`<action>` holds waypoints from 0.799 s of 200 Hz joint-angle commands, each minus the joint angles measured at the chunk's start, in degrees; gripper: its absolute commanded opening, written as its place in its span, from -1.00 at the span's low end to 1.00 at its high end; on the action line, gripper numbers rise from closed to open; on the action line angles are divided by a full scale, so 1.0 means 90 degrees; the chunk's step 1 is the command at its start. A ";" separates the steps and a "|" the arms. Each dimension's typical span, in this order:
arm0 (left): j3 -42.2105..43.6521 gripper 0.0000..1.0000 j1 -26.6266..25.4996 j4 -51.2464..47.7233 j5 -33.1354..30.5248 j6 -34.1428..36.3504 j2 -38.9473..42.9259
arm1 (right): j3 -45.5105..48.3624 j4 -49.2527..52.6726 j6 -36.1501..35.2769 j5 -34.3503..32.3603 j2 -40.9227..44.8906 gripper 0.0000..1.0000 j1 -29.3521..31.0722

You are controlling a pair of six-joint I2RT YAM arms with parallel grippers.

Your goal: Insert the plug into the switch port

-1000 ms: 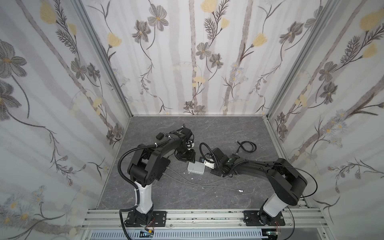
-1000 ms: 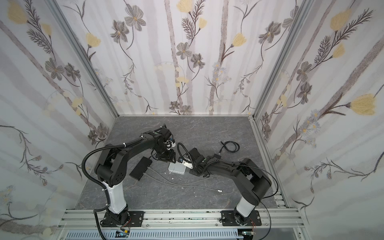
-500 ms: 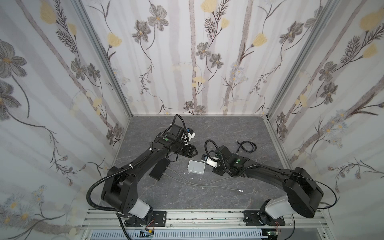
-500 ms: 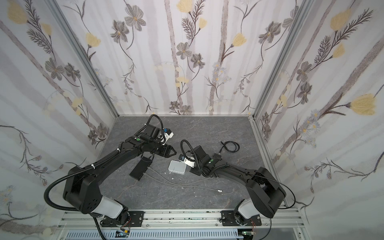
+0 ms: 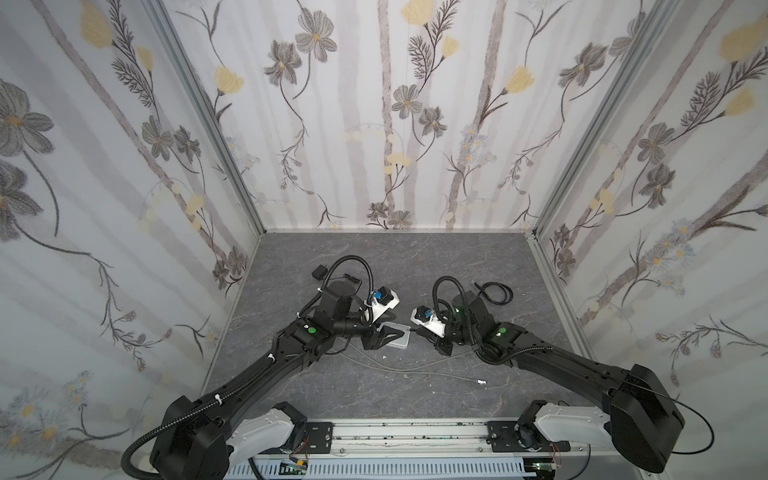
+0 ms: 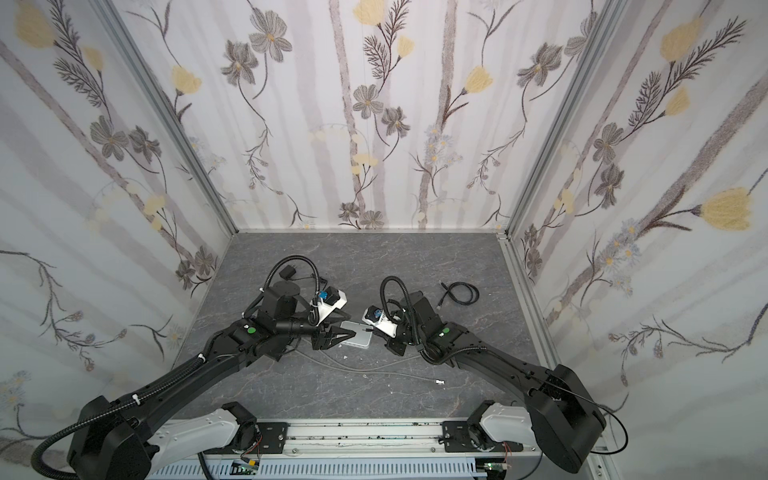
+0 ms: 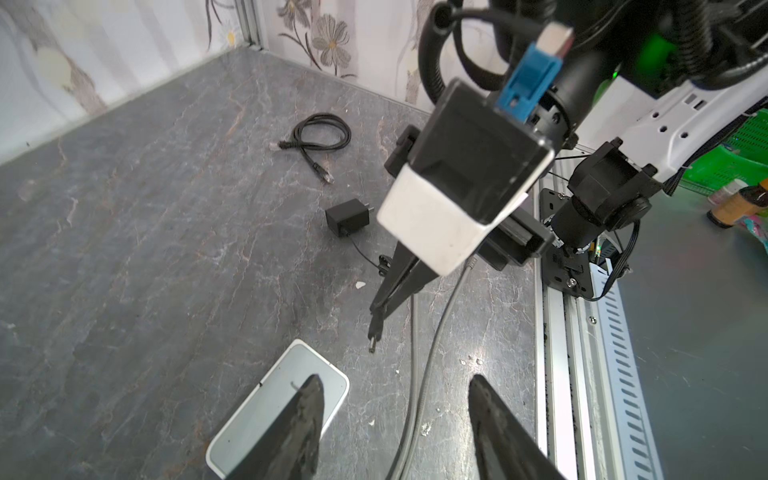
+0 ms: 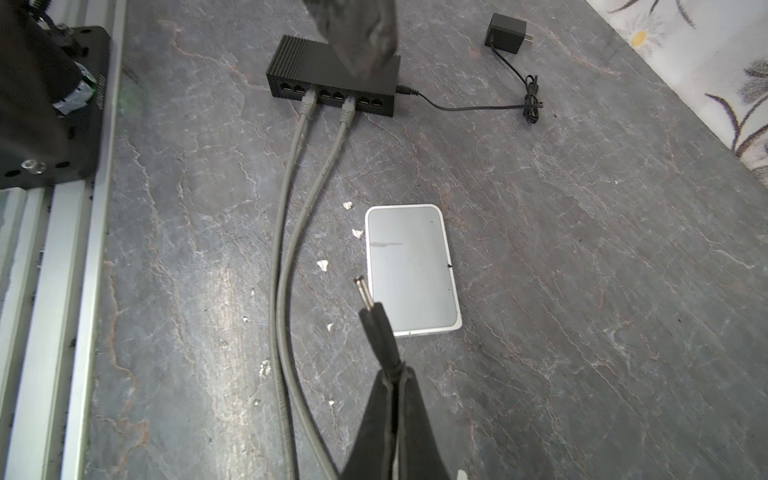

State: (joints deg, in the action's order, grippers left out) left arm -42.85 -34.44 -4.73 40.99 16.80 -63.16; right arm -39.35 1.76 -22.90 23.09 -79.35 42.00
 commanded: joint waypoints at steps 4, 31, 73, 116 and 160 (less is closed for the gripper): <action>-0.0011 0.13 -0.0022 0.0409 0.0169 0.0487 0.0002 | 0.0161 -0.0860 0.0376 0.0797 0.0186 -1.00 0.0013; -0.0113 0.13 -0.0016 0.0332 0.0250 0.0487 -0.0147 | 0.0309 -0.0856 0.0426 0.0803 0.0382 -1.00 0.0013; -0.0161 0.13 -0.0022 0.0335 0.0482 0.0502 -0.0263 | 0.0483 -0.0776 0.0415 0.0713 0.0750 -1.00 0.0040; -0.0268 -0.03 -0.0025 0.0264 0.0671 0.0538 -0.0404 | 0.0649 -0.0730 0.0408 0.0700 0.1218 -1.00 0.0079; -0.0260 -0.10 -0.0027 0.0242 0.0857 0.0526 -0.0404 | 0.0641 -0.0893 0.0517 0.0728 0.1356 -1.00 0.0213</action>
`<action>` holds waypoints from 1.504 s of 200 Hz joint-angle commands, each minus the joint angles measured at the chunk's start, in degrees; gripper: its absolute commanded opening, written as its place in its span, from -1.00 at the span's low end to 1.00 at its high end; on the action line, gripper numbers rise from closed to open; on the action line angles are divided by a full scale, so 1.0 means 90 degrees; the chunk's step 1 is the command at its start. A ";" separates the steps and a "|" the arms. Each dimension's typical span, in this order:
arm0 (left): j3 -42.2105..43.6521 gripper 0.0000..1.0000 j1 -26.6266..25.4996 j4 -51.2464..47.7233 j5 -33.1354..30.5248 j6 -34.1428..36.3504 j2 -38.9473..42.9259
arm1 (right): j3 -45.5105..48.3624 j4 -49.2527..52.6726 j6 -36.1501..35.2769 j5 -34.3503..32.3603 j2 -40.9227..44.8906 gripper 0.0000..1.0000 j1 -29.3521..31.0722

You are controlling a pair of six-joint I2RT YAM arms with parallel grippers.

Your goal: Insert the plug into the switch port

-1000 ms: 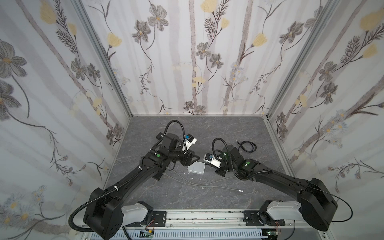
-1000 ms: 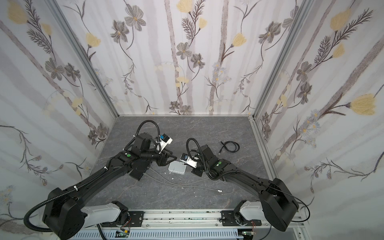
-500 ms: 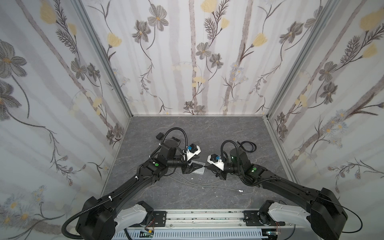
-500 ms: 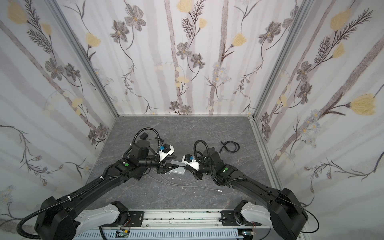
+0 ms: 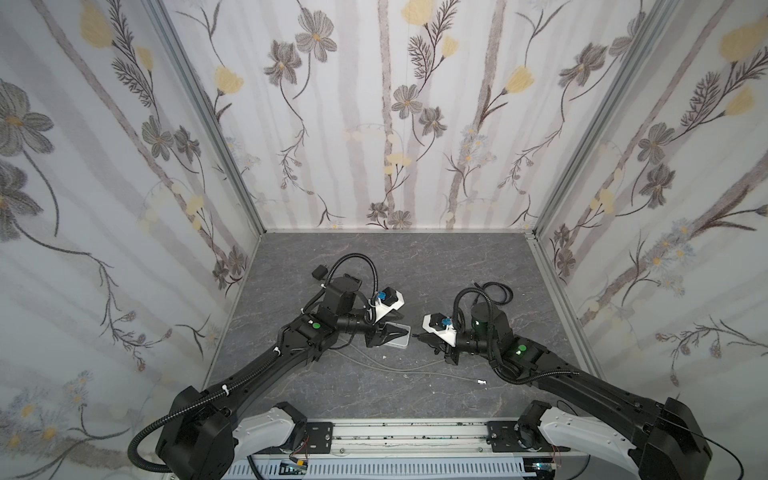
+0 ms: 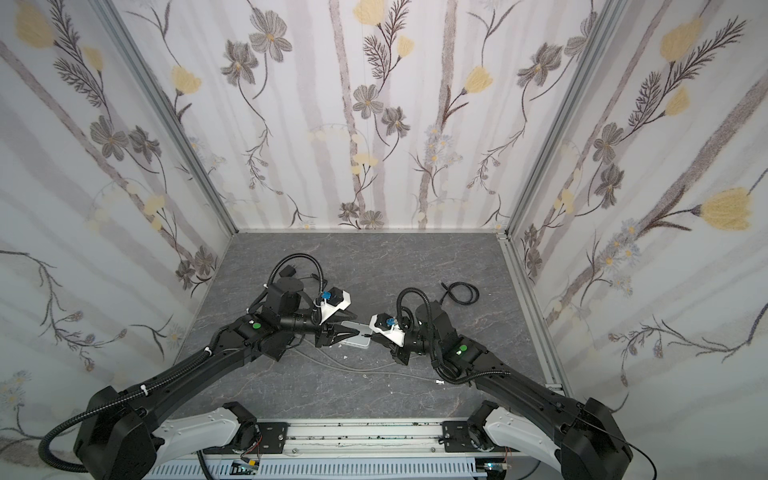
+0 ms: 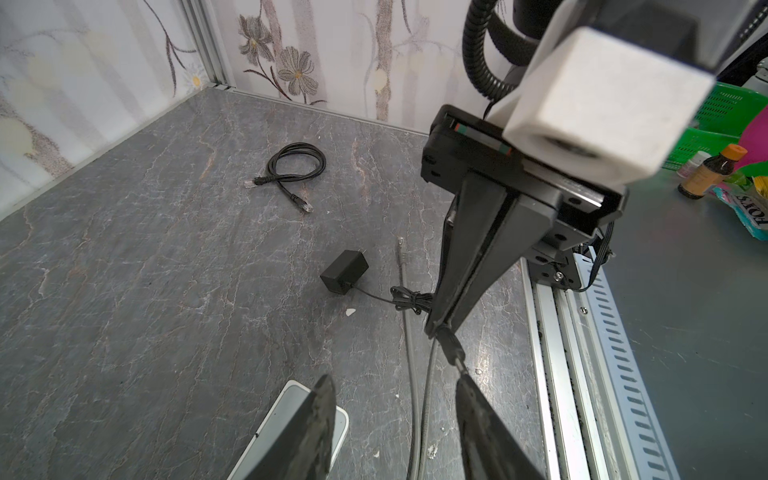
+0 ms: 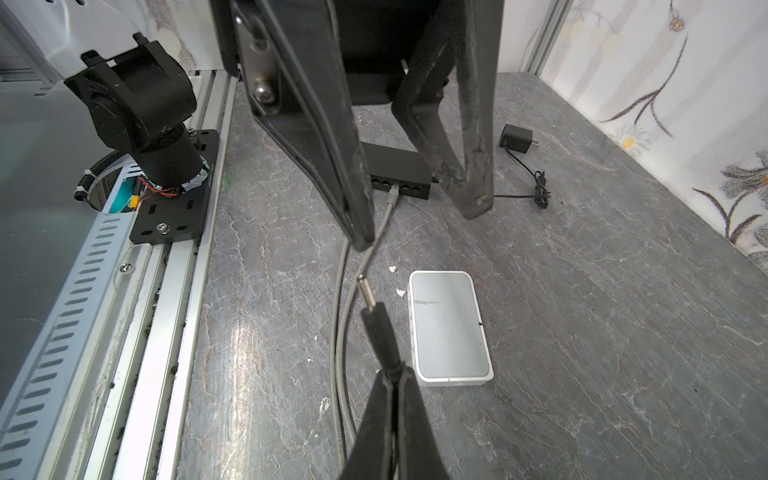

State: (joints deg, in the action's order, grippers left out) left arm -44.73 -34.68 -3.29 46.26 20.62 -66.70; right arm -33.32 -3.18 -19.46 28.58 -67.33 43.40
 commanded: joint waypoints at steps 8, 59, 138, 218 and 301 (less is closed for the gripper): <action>-0.0067 -0.10 -0.0004 0.0064 0.0345 0.0101 -0.0011 | -0.0038 -0.0410 0.0183 0.0043 0.0003 -1.00 0.0061; -0.0133 -0.08 -0.0027 -0.0017 0.0601 0.0101 -0.0148 | -0.0239 -0.0350 0.0291 -0.0378 -0.0174 -1.00 0.0100; -0.0281 -0.76 -0.0054 -0.0332 0.0475 0.0277 -0.0294 | -0.0331 -0.0293 0.0289 -0.0413 -0.0254 -1.00 0.0137; -0.0378 -1.00 -0.0063 -0.0665 0.0340 0.0510 -0.0251 | -0.0098 -0.0308 0.0026 -0.0202 -0.0082 -0.60 0.0148; -0.0473 -1.00 -0.0069 -0.0884 0.0768 0.0609 -0.0295 | 0.0195 -0.0585 -0.0352 -0.0014 0.0257 -0.35 0.0044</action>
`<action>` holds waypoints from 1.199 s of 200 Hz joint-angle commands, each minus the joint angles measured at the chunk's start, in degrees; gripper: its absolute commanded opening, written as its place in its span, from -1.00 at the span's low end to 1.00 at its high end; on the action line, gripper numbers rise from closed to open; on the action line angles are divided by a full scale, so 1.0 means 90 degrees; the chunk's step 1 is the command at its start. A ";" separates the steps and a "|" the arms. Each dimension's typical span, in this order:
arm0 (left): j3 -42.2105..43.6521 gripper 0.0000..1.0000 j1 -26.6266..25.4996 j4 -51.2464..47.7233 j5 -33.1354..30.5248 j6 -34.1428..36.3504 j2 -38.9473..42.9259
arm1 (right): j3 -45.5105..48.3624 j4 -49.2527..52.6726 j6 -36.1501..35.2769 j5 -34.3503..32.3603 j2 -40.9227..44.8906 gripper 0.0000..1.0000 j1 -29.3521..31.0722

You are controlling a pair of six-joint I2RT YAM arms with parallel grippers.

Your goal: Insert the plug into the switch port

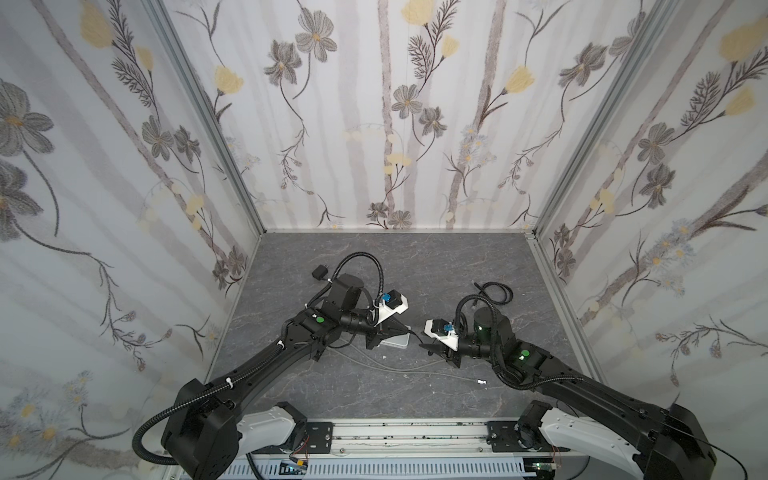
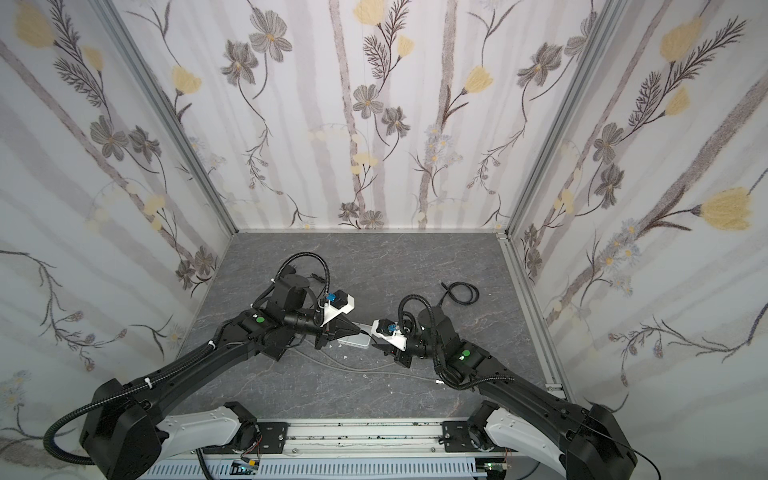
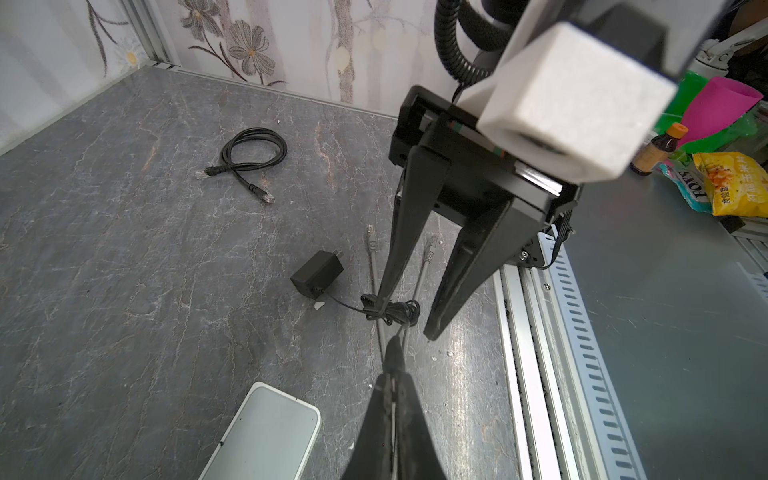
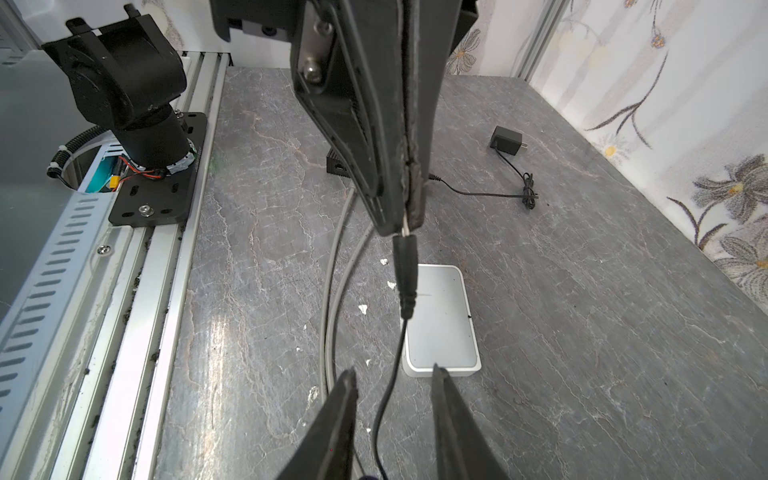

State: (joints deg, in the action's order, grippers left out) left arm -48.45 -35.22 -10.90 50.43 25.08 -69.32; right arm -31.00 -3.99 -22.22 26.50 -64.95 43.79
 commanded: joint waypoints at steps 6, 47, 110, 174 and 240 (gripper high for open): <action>-0.0069 -1.00 -0.0012 -0.0033 0.0310 0.0113 -0.0011 | -0.0093 -0.0518 -0.0024 0.0243 -0.0031 -0.36 -0.0003; -0.0079 -1.00 -0.0043 -0.0064 0.0338 0.0113 -0.0032 | -0.0302 -0.0654 0.0119 0.0487 -0.0296 -0.48 -0.0008; -0.0078 -1.00 -0.0054 -0.0078 0.0324 0.0115 -0.0004 | -0.0326 -0.0655 0.0164 0.0648 -0.0489 -0.73 0.0000; -0.0003 0.23 -0.0043 0.0348 -0.0216 -0.0461 -0.0003 | -0.0245 -0.0630 0.0221 0.0271 -0.0385 -1.00 -0.0060; -0.0487 1.00 -0.0013 -0.0010 -0.2204 -0.1627 -0.0788 | -0.0755 0.0082 0.0437 -0.2483 -0.0502 -1.00 -0.1120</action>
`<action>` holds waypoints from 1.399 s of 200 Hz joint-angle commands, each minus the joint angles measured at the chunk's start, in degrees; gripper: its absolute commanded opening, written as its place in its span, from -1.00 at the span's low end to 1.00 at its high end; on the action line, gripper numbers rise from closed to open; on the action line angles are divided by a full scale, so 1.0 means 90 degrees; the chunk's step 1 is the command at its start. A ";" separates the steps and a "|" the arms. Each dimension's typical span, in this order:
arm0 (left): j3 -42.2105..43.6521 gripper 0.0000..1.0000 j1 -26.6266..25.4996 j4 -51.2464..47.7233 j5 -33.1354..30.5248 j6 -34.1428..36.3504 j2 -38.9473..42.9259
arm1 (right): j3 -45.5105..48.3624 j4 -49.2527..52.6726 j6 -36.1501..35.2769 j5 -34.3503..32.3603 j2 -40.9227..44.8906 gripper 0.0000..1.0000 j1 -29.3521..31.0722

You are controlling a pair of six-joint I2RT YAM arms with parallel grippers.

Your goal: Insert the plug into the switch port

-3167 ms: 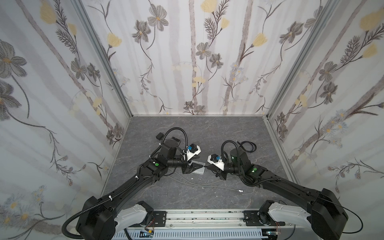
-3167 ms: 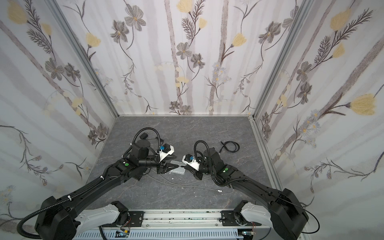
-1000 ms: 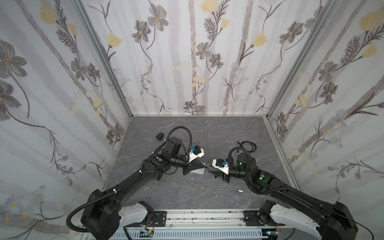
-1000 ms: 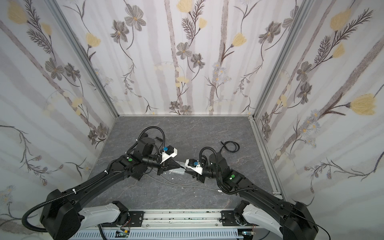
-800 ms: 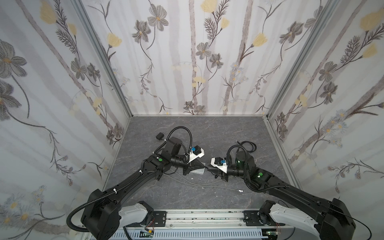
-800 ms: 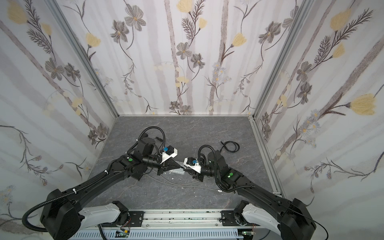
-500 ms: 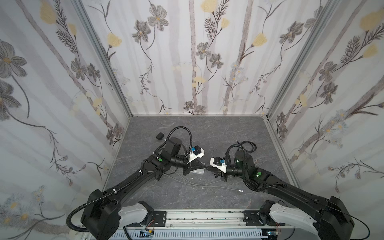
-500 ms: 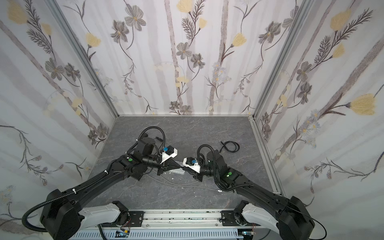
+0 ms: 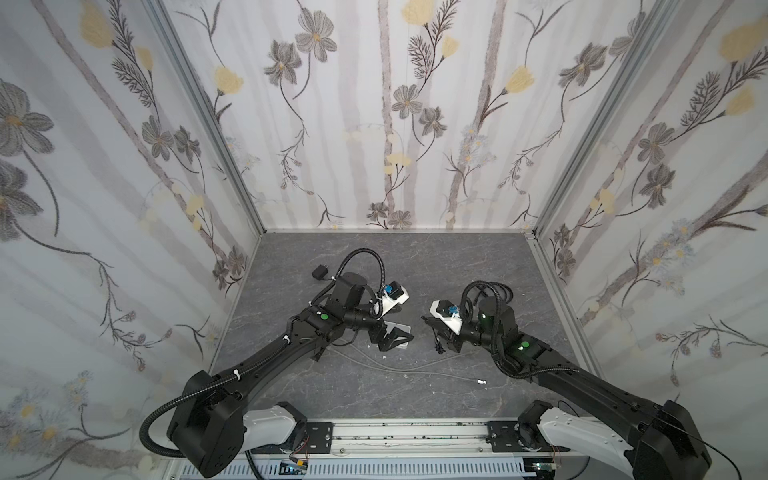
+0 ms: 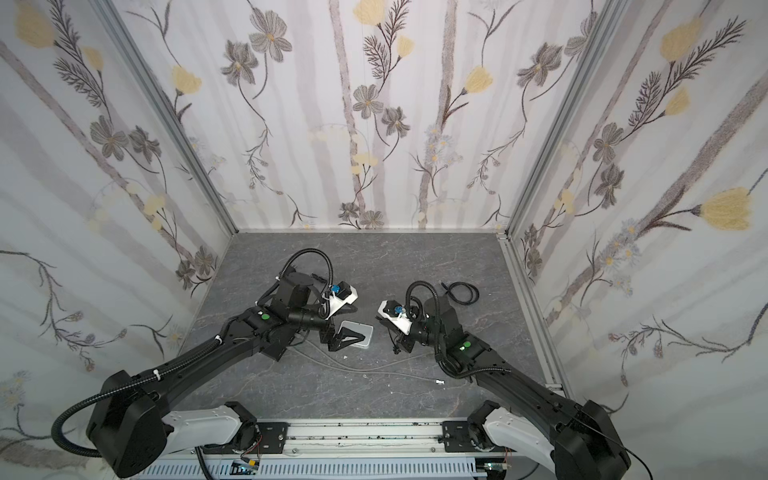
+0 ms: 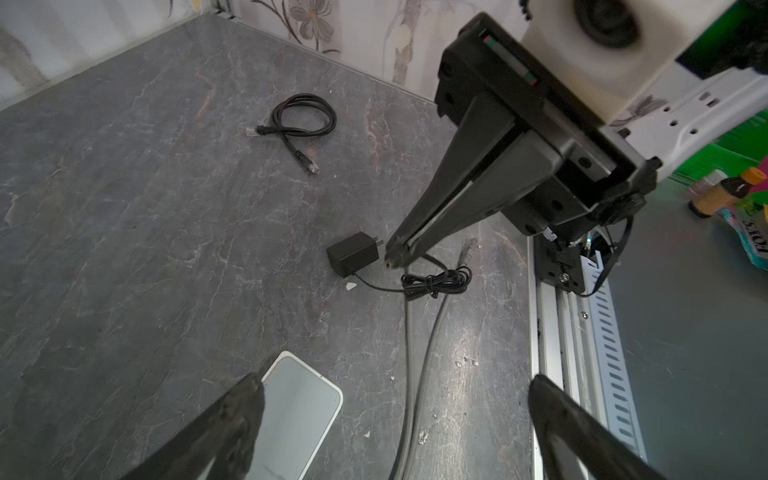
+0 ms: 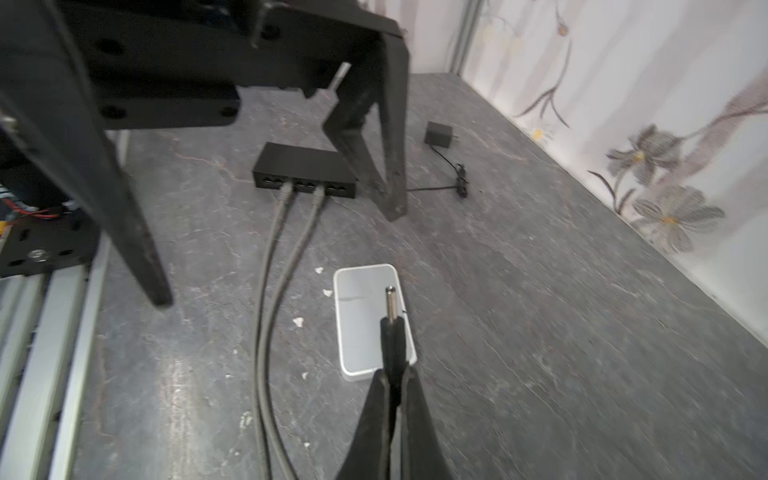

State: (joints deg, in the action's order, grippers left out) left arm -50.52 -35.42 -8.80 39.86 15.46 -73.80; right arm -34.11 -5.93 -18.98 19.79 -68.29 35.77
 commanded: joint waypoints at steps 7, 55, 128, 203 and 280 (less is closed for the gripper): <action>-0.0351 1.00 0.0000 -0.0358 -0.1417 -0.0716 -0.0423 | -0.0620 0.0509 0.0084 -0.2192 -0.0198 -1.00 -0.0267; -0.0914 1.00 0.0075 -0.1468 -0.2557 -0.0803 -0.1165 | -0.0701 0.1195 -0.0335 -0.1989 -0.0753 -1.00 0.0092; -0.2081 0.36 0.0383 -0.3512 -0.2817 -0.0697 -0.2655 | -0.0695 0.1750 -0.0346 -0.1804 -0.2242 -1.00 0.0550; -0.2549 0.05 0.0592 -0.4112 -0.1629 -0.0935 -0.3568 | -0.1436 0.1948 -0.0727 -0.1128 -0.3599 -1.00 0.0838; -0.2677 0.02 0.0614 -0.4228 -0.1483 -0.1043 -0.4025 | -0.1752 0.2012 -0.1108 -0.1314 -0.4010 -1.00 0.0846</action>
State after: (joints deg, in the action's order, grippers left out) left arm -74.02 -30.02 -45.67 25.89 6.26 -109.45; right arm -48.75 12.62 -26.26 7.53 -103.35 43.42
